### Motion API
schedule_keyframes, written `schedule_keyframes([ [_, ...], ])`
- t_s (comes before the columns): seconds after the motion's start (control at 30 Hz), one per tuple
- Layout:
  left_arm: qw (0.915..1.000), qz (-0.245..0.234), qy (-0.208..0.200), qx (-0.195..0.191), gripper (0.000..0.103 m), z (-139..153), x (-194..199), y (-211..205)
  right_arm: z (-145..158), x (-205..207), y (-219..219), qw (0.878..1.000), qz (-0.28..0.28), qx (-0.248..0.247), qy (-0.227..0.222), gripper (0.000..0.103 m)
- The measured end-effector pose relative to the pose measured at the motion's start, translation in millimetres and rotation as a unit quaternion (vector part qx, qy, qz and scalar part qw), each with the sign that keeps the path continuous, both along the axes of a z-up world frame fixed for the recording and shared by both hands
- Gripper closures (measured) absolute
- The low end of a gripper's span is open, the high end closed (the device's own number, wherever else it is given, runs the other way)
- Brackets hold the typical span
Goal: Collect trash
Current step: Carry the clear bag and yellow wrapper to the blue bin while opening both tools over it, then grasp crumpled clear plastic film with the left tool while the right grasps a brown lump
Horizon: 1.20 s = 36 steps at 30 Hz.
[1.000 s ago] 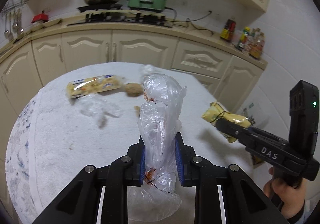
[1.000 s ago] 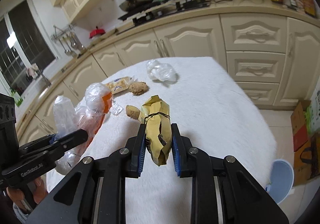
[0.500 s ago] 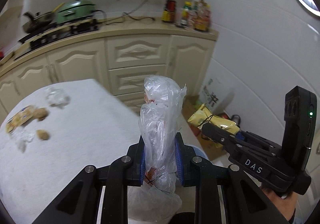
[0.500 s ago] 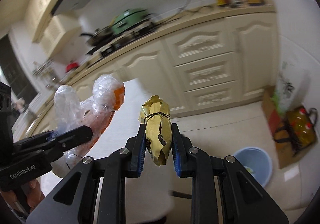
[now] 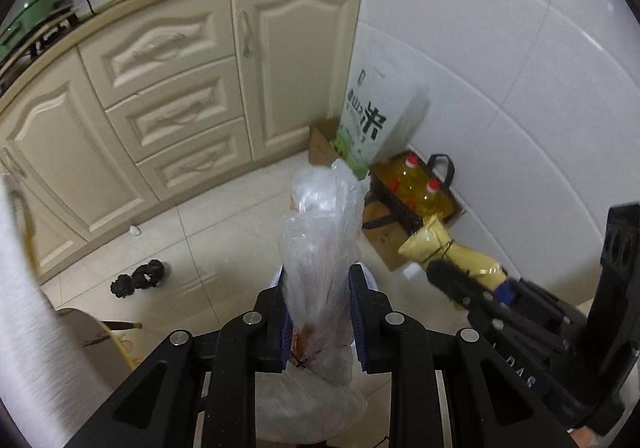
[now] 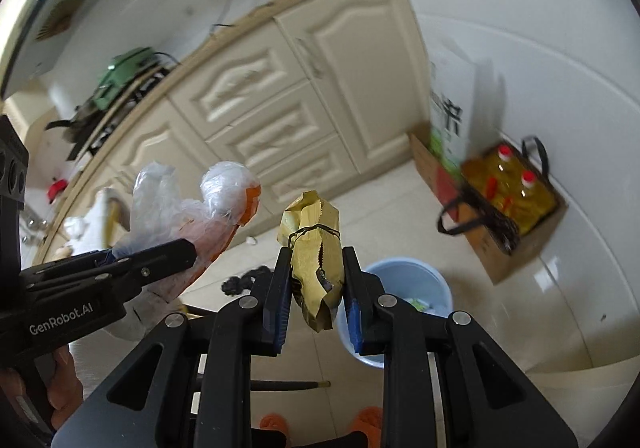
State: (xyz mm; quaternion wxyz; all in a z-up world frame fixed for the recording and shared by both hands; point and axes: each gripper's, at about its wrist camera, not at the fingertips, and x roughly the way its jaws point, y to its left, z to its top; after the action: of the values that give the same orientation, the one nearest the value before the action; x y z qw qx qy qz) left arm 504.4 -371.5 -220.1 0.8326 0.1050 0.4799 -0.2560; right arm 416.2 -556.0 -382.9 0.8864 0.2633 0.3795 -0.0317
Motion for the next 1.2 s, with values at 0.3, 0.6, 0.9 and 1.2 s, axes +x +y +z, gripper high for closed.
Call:
schedule_keyframes([
  [0.3,0.9998,-0.001,-0.014,0.014,0.058,-30,40,-36,-57,15,-16,0.999,-0.004,0.024,0.043,0.08],
  [0.6,0.9972,0.058,-0.018,0.045,0.042,-38,29,-31,-76,37,-8,0.998,-0.004,0.025,0.052,0.077],
  [0.9,0.9957,0.086,-0.032,0.011,0.039,0,-3,-4,-35,29,10,1.0,-0.002,0.0,0.031,0.056],
  [1.2,0.992,0.081,-0.089,-0.038,0.032,80,-78,76,59,-9,68,0.998,0.031,-0.036,-0.032,0.043],
])
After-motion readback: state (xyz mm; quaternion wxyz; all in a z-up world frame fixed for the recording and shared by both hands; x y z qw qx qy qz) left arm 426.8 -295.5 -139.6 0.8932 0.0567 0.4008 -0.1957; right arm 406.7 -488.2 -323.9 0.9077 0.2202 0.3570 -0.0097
